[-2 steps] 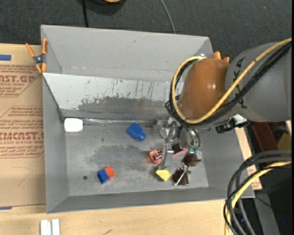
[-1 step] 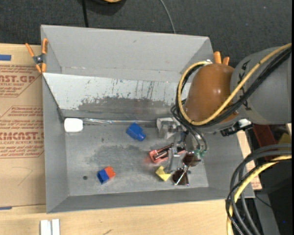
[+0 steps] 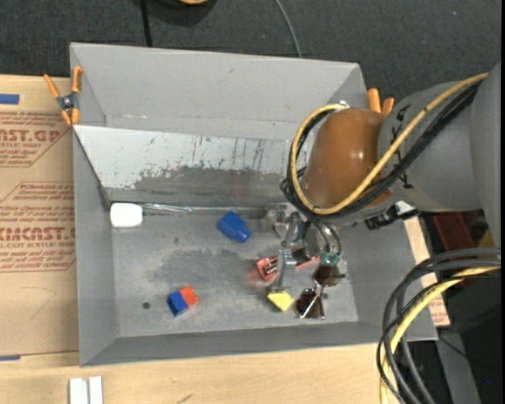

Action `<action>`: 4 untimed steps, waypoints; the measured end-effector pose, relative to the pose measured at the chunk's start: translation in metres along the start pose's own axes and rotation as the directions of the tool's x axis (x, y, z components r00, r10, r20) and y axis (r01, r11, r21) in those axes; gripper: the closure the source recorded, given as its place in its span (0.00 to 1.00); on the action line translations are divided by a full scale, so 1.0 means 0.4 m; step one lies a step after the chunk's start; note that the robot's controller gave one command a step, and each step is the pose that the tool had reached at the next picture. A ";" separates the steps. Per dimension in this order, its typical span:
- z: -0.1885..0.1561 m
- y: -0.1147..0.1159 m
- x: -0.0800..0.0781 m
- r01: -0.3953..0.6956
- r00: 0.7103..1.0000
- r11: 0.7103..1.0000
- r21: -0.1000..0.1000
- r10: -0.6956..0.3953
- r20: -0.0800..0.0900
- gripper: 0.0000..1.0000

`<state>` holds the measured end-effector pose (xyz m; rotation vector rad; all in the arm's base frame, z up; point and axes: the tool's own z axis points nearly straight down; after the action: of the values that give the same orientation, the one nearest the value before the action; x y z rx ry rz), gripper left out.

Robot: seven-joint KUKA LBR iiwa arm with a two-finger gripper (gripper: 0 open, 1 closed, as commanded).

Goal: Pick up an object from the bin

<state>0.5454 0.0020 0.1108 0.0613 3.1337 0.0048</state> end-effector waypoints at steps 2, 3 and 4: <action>0.097 -0.010 0.004 0.064 0.998 0.998 -0.001 -0.064 -0.010 0.00; 0.079 -0.038 -0.016 -0.077 0.997 0.997 0.001 0.077 -0.007 1.00; 0.079 -0.038 -0.016 -0.077 0.997 0.997 0.001 0.077 -0.007 1.00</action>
Offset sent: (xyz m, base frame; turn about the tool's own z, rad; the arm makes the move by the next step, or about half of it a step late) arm 0.0095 -0.0089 -0.0163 -0.0093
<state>0.5515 -0.0135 0.0794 0.1823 3.1357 0.0049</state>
